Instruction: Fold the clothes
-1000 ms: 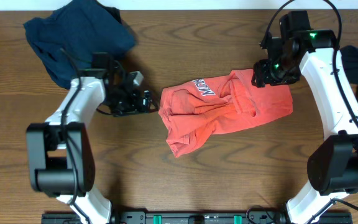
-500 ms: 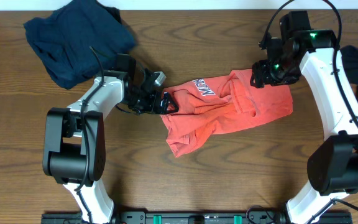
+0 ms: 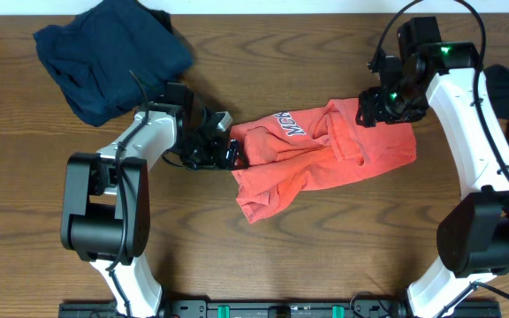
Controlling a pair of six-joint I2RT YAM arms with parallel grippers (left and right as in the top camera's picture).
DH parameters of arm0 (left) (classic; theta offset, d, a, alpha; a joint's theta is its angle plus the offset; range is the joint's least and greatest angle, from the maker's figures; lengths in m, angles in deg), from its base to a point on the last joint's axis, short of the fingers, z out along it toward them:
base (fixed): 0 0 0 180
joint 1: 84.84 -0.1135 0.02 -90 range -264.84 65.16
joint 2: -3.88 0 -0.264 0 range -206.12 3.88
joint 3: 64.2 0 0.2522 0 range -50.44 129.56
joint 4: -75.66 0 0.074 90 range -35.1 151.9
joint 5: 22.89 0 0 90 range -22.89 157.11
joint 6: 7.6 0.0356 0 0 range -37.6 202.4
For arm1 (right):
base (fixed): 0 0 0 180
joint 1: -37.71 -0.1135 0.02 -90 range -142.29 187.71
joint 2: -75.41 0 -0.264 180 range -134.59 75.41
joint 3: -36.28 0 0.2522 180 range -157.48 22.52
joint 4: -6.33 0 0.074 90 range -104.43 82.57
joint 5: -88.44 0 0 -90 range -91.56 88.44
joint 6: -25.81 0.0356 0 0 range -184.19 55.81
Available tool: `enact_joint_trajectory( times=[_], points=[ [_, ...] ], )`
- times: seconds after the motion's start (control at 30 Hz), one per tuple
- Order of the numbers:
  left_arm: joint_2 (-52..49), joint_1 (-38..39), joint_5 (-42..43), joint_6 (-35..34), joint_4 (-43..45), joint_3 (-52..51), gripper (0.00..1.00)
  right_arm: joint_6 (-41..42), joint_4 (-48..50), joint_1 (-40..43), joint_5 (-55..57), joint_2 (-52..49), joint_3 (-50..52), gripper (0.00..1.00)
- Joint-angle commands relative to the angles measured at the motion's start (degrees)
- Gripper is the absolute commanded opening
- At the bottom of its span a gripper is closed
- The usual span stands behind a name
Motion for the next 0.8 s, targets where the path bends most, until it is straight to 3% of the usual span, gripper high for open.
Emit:
enact_joint_trajectory(
  times=[0.0, 0.3, 0.73, 0.77],
  points=[
    [-0.55, 0.42, -3.91, -1.31, 0.37, -0.46, 0.98, -0.74, -0.11, 0.61, -0.39, 0.24, 0.20, 0.66],
    [-0.59, 7.19, -3.93, -2.97, 2.21, -0.46, 0.98, -1.20, 0.46, 0.61, -0.37, 0.24, 0.20, 0.66],
    [-0.59, 10.58, -8.41, -12.66, 1.57, -0.46, 0.99, -1.64, 0.24, 0.61, -0.20, 0.24, 0.20, 0.66],
    [-0.59, 10.60, -8.41, -12.66, 1.79, -0.46, 0.92, -1.66, 0.24, 0.61, -0.20, 0.24, 0.20, 0.66]
  ],
)
